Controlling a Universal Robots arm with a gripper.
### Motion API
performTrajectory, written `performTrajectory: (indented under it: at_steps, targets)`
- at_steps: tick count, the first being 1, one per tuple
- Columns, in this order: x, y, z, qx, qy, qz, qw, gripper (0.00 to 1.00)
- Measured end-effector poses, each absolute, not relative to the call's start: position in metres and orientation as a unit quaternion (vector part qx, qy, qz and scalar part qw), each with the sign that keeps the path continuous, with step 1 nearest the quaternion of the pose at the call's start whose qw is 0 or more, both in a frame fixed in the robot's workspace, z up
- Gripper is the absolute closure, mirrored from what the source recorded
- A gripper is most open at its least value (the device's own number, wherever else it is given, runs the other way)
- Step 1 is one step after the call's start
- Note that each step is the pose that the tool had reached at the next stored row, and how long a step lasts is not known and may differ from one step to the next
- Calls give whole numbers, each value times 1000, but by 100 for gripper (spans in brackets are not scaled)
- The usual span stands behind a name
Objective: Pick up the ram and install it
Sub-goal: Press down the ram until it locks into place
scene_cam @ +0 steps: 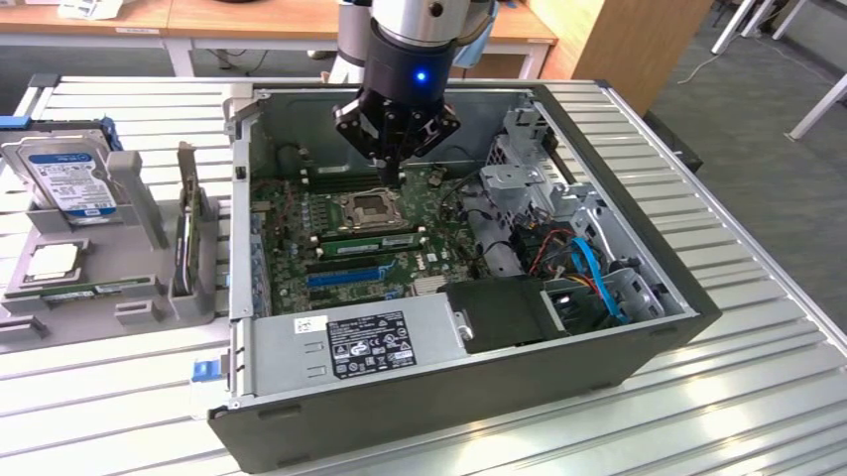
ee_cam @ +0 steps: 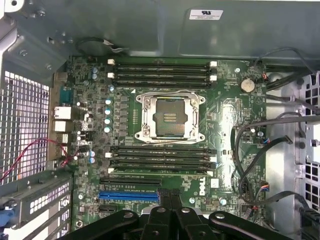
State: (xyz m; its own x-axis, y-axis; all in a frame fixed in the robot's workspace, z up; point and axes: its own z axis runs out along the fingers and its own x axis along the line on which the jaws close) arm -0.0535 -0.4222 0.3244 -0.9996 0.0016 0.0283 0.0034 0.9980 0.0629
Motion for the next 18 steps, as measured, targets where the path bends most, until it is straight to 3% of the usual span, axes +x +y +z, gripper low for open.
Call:
performTrajectory:
  at_steps: [18]
  targets:
    - [-53, -423, 324, 1, -999, -31, 14, 90]
